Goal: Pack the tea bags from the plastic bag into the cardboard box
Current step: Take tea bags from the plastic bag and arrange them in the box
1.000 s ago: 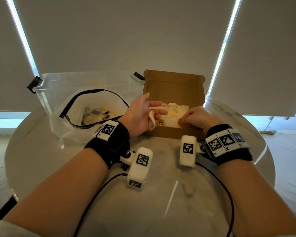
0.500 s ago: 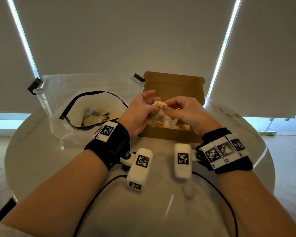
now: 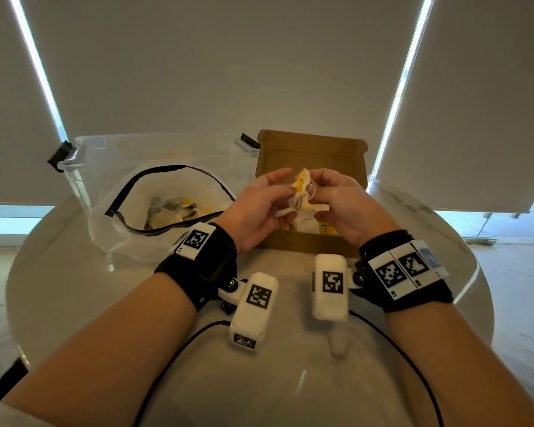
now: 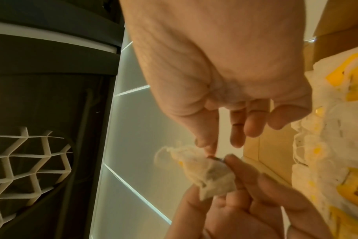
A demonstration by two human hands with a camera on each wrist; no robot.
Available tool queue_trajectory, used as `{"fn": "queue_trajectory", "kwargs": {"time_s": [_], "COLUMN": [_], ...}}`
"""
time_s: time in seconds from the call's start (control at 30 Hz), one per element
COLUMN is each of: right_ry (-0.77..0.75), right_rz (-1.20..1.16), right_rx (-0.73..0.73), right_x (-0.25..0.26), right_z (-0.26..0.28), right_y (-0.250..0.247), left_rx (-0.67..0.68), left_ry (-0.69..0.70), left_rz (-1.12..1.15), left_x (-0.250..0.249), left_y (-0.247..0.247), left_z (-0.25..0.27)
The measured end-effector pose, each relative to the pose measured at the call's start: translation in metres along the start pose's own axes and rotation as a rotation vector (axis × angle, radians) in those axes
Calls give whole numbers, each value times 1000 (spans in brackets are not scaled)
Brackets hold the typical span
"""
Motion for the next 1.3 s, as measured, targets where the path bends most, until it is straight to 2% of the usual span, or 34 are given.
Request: {"fn": "queue_trajectory", "kwargs": {"time_s": [0.1,0.23,0.43,0.5,0.57,0.63,0.7,0.8,0.93,1.07,1.3], "right_ry": [112,78,55,35,50,91,127,174,185,203,273], "right_rz": [-39,23,86,236,385,504,574,623,734,798,824], "right_rx": [9,10,-209,-314,-368,-340,-268,-159,-125,-79,-62], "right_x": [-2,-2,11,11,9,5,3,-1,-5,-11,-22], "right_z": [2,4,4,3,1,-1,-1,0,-4,-6,-15], "right_y": [-4,-5,-41,-57,-65,-66,-65,-62,-58,-54,-52], "left_rx": [-107,-144,-147,-106,-10,106,215,275,254,268,238], "left_ry": [76,171,230,264,301,320,279,228,256,183,134], "left_rz": [-178,-364,-581,-794,-1059,-1293,-1538,-1803,-1894,-1878,-1827], "left_x": [-5,-7,-15,-19,-21,-19,-12,0,4,6,9], "left_y": [-4,0,7,13,23,36,47,57,66,67,55], "left_z": [-1,1,-5,-12,-19,-30,-42,-57,-66,-66,-66]}}
Point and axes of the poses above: each hand's wrist, its own z-axis away from the middle knuckle, its own y-axis out of the palm, x = y × z, the point moved 5 cm from there along -z, towards the middle knuckle, and after that the axes turned 11 degrees about -z, right-handed, at the moved point
